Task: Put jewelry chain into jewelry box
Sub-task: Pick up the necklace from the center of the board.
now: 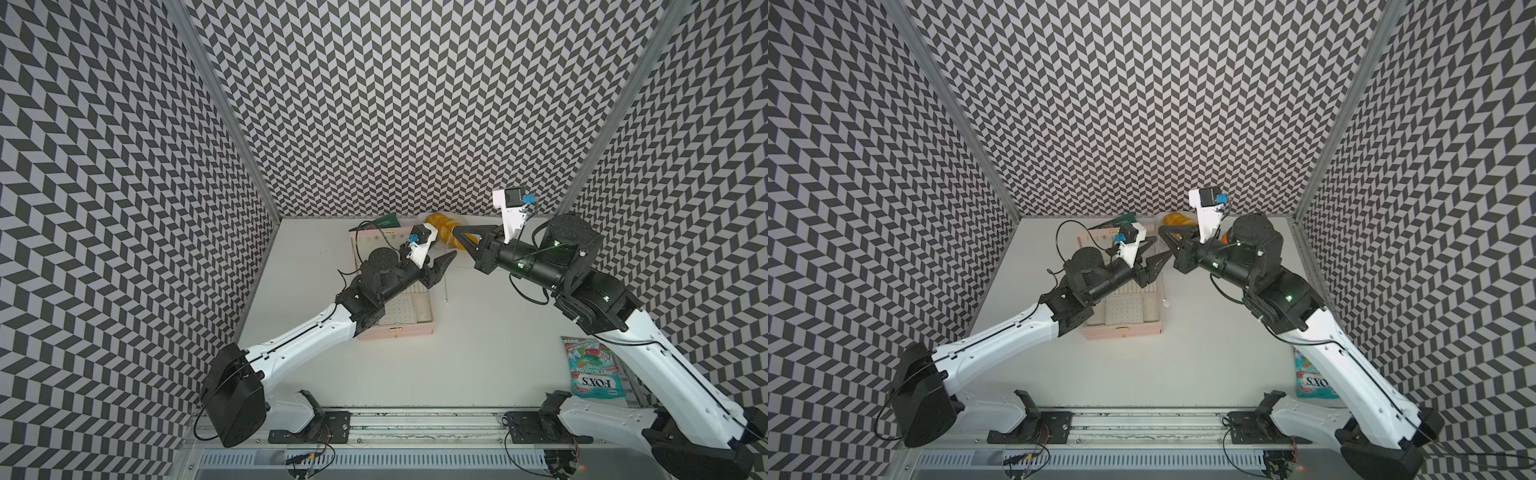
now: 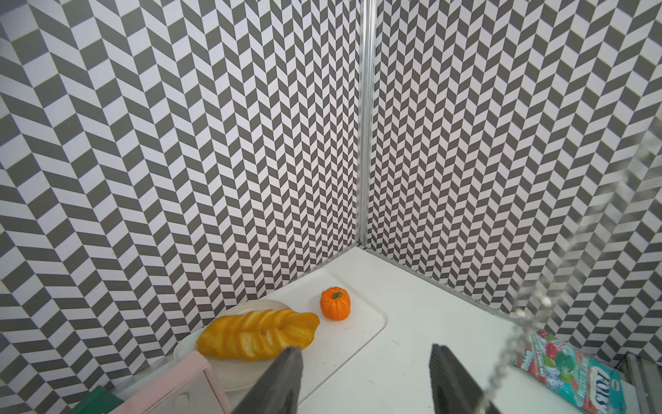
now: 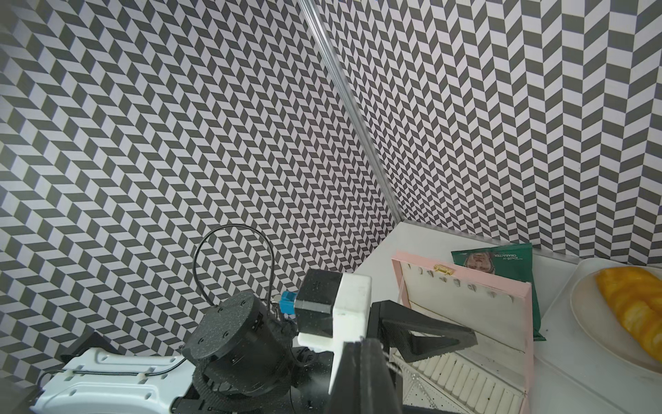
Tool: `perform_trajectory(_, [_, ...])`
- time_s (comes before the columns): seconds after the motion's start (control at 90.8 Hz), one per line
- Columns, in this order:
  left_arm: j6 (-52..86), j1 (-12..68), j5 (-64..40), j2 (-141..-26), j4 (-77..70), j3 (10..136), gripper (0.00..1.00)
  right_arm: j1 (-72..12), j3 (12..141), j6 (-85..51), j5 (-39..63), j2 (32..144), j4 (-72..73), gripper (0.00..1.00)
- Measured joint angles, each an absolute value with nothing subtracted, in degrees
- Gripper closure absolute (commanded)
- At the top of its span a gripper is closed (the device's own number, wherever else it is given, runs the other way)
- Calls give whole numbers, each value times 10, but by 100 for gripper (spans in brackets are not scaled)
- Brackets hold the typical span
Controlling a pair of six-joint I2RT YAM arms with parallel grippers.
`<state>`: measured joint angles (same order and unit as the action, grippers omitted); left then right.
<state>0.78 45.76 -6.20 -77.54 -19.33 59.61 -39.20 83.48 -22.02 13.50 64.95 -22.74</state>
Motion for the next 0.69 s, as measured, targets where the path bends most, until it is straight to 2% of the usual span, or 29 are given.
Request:
perform_trajectory(0.077, [12,458,-81,-775,-194,596,63,-392,835,-220,133,649,-227,100])
perform_trajectory(0.198, [20,458,-114,-774,-199,596,70,-392,835,-220,130,649,-227,100])
perform_trajectory(0.397, [32,458,-150,-772,-210,594,76,-392,834,-221,129,649,-227,100])
perform_trajectory(0.694, [40,458,-163,-772,-214,594,77,-392,834,-222,128,649,-227,100])
